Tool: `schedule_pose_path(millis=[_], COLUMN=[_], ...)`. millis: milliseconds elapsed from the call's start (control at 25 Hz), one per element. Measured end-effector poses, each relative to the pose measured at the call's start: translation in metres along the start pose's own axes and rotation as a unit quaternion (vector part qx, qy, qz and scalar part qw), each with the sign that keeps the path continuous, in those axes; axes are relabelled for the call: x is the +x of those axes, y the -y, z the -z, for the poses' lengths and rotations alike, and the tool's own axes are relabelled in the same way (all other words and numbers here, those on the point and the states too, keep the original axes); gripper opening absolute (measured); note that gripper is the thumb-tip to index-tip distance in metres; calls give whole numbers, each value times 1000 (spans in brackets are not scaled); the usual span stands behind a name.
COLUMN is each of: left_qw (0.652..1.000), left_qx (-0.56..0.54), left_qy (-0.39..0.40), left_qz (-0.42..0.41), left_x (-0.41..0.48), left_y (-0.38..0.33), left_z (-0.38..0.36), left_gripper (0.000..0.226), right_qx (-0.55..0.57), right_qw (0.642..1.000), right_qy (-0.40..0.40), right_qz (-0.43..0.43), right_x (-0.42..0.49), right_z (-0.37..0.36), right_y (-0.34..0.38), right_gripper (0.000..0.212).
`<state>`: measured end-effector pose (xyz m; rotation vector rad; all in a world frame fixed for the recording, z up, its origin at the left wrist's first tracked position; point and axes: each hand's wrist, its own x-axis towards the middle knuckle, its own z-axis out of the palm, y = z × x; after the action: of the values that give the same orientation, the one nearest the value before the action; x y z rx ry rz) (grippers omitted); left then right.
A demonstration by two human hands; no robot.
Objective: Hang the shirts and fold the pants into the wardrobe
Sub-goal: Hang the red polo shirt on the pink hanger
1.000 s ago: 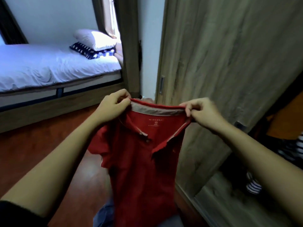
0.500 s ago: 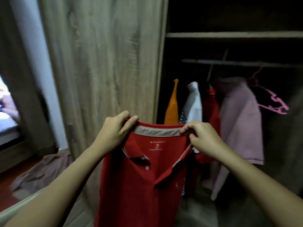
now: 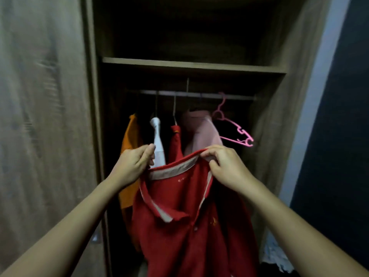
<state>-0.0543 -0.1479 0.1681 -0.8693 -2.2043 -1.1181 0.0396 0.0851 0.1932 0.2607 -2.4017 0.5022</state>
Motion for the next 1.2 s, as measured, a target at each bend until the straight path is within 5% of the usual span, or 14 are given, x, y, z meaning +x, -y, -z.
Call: schedule_pose_path(millis=[160, 280, 440, 520, 760, 840, 920, 1040, 1200], left_qw=[985, 956, 950, 947, 827, 822, 822, 826, 852], left_qx=[-158, -274, -237, -200, -412, -433, -445, -447, -406], left_qy=[-61, -21, 43, 68, 33, 35, 5, -35, -52], left_qz=[39, 107, 198, 242, 381, 368, 355, 341, 325], left_x=[85, 148, 215, 240, 273, 281, 287, 292, 280], left_y=[-56, -89, -96, -92, -99, -97, -100, -102, -98], left_z=[-66, -122, -209, -245, -305, -319, -325, -318, -295], left_gripper=[36, 33, 30, 48, 63, 51, 10, 32, 26], right_qx=[-60, -80, -76, -68, -44, -36, -32, -34, -36], right_qw=[997, 995, 996, 997, 995, 995, 995, 997, 996], right_qy=[39, 50, 39, 42, 65, 67, 61, 62, 70], right_qz=[16, -10, -19, -25, -64, -68, -66, -45, -40], right_x=[-1, -2, 3, 2, -7, -4, 0, 4, 5], right_z=[5, 11, 18, 18, 7, 4, 2, -2, -9], right_y=[-47, -82, -122, -141, -186, -192, -197, -198, -193], right_gripper=[38, 38, 41, 43, 52, 56, 57, 56, 52])
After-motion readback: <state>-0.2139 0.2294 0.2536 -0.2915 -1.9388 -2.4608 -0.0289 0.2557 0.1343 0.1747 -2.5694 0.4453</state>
